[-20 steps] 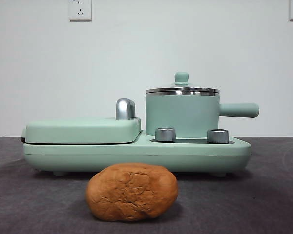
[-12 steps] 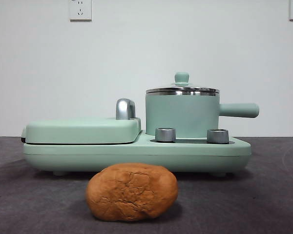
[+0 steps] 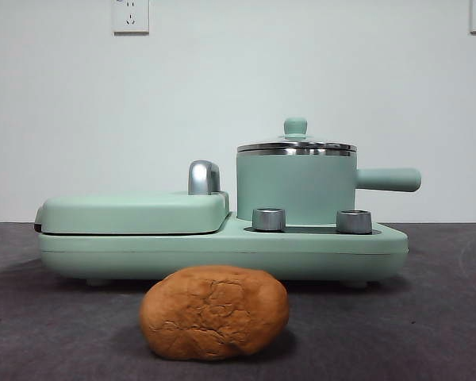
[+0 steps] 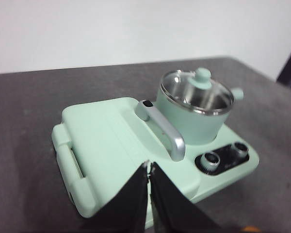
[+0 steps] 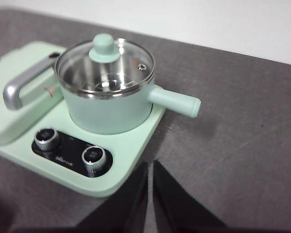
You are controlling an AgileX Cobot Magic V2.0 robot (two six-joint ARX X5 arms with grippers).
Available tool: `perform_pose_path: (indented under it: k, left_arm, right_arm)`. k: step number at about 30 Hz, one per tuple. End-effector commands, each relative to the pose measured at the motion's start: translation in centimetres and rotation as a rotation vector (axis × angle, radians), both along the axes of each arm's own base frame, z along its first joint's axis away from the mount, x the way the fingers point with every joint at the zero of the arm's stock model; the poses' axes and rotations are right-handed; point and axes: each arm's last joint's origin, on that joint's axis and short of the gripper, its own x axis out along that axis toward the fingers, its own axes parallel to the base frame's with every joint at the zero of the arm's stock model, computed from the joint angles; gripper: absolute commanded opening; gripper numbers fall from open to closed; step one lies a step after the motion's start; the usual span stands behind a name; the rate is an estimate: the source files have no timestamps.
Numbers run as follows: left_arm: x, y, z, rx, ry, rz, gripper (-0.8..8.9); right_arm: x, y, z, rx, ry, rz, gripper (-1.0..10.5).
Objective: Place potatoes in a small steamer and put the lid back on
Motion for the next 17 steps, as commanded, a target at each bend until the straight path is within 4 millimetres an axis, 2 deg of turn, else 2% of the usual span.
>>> perform_pose_path:
  k: [1,9,16,17]
  left_arm:
    - [0.8,-0.4,1.1,0.119,-0.079,-0.069,0.06]
    - [3.1,-2.4,2.1,0.279,-0.154,-0.253,0.06]
    - [3.4,-3.9,2.1,0.315,-0.188,-0.359,0.07]
    - [3.4,-4.1,2.1,0.314,-0.190,-0.368,0.27]
  right_arm:
    - [0.4,0.3,1.1,-0.094,-0.046,0.065,0.1]
    - [1.3,1.7,1.6,-0.222,-0.069,0.190,0.1]
    - [1.1,2.8,1.5,-0.280,-0.102,0.310,0.2]
    - [1.1,2.9,1.5,-0.282,-0.104,0.318,0.5]
